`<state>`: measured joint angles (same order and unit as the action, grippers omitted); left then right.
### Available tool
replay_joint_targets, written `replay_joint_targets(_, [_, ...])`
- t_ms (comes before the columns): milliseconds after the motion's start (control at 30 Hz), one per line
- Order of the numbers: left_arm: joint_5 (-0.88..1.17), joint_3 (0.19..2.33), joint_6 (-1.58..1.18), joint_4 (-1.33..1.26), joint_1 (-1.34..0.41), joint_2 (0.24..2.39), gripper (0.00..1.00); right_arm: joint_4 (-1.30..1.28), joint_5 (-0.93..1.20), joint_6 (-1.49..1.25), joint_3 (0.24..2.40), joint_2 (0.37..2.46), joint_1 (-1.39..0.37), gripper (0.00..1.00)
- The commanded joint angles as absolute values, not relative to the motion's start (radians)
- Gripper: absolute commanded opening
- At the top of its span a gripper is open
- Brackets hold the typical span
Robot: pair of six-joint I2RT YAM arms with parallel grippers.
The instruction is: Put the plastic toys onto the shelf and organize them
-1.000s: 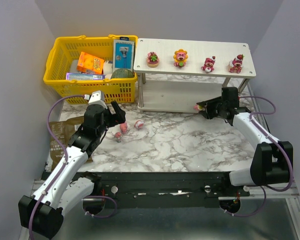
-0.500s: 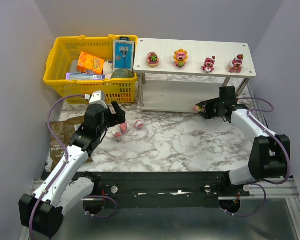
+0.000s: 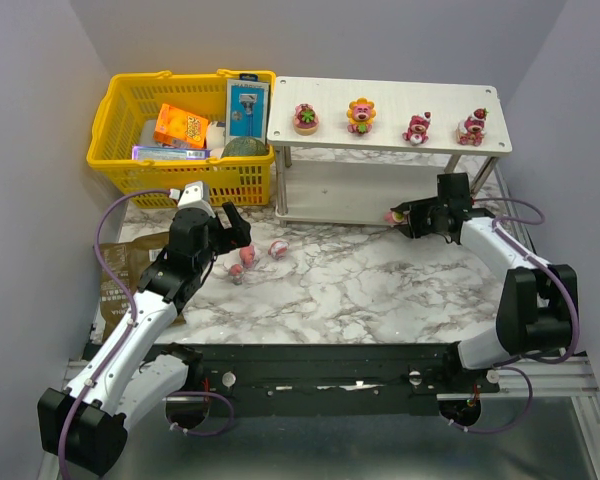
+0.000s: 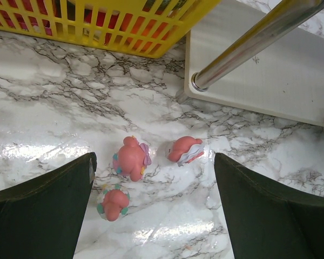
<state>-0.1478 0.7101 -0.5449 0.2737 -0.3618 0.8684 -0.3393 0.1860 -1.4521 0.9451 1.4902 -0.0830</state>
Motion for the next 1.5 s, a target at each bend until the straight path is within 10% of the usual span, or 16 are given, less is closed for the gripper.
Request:
replay_joint_targets(0, [-0.179,0.716,-0.531,0.278,-0.357,0.864,0.99,-0.209,0.173,-1.470,0.934,1.508,-0.075,0.33])
replay_joint_targets(1467, [-0.183,0.716,-0.531,0.279,-0.353,0.861,0.99,-0.114,0.169,-1.451,0.942,1.511,-0.072,0.80])
